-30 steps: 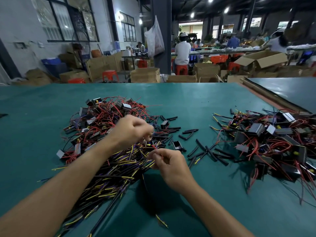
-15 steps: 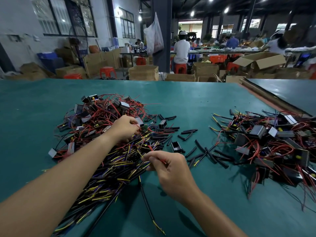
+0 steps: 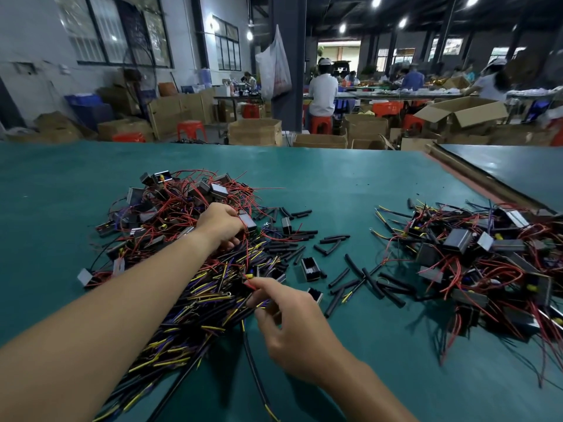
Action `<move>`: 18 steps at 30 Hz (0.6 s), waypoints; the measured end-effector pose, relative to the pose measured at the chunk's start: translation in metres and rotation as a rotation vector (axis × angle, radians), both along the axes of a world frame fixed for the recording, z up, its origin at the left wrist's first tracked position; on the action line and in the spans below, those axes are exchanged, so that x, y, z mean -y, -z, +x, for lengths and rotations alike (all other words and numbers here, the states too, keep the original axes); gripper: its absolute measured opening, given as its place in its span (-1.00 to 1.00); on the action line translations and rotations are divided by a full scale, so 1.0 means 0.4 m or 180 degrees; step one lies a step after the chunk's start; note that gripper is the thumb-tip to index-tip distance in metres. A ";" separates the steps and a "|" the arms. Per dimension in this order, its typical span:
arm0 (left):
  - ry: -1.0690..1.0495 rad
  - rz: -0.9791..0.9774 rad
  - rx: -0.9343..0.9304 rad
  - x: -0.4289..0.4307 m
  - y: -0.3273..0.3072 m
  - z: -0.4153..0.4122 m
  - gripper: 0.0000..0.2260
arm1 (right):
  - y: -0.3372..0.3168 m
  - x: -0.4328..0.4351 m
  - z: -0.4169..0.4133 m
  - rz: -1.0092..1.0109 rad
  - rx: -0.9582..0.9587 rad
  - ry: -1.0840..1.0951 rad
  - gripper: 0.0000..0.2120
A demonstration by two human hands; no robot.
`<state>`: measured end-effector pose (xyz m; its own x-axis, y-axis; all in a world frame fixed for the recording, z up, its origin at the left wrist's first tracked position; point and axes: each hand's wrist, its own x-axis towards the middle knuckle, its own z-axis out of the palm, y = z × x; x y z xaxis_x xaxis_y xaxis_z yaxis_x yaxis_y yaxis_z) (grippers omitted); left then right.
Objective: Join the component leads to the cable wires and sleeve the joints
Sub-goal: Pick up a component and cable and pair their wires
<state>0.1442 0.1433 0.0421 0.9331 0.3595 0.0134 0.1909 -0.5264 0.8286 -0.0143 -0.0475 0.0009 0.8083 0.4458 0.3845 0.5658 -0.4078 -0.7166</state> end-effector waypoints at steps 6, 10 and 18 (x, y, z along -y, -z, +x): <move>0.0037 0.0433 0.0046 -0.019 -0.034 0.030 -0.62 | 0.010 0.003 0.006 -0.0140 0.0054 0.0100 -0.47; 0.0253 0.0194 -0.0044 -0.052 -0.072 0.031 -0.69 | 0.010 0.015 0.007 -0.0185 0.0123 0.0225 -0.52; 0.0015 0.2089 0.0115 -0.176 -0.132 -0.035 -0.94 | 0.009 0.018 0.013 -0.0198 0.0066 0.0349 -0.70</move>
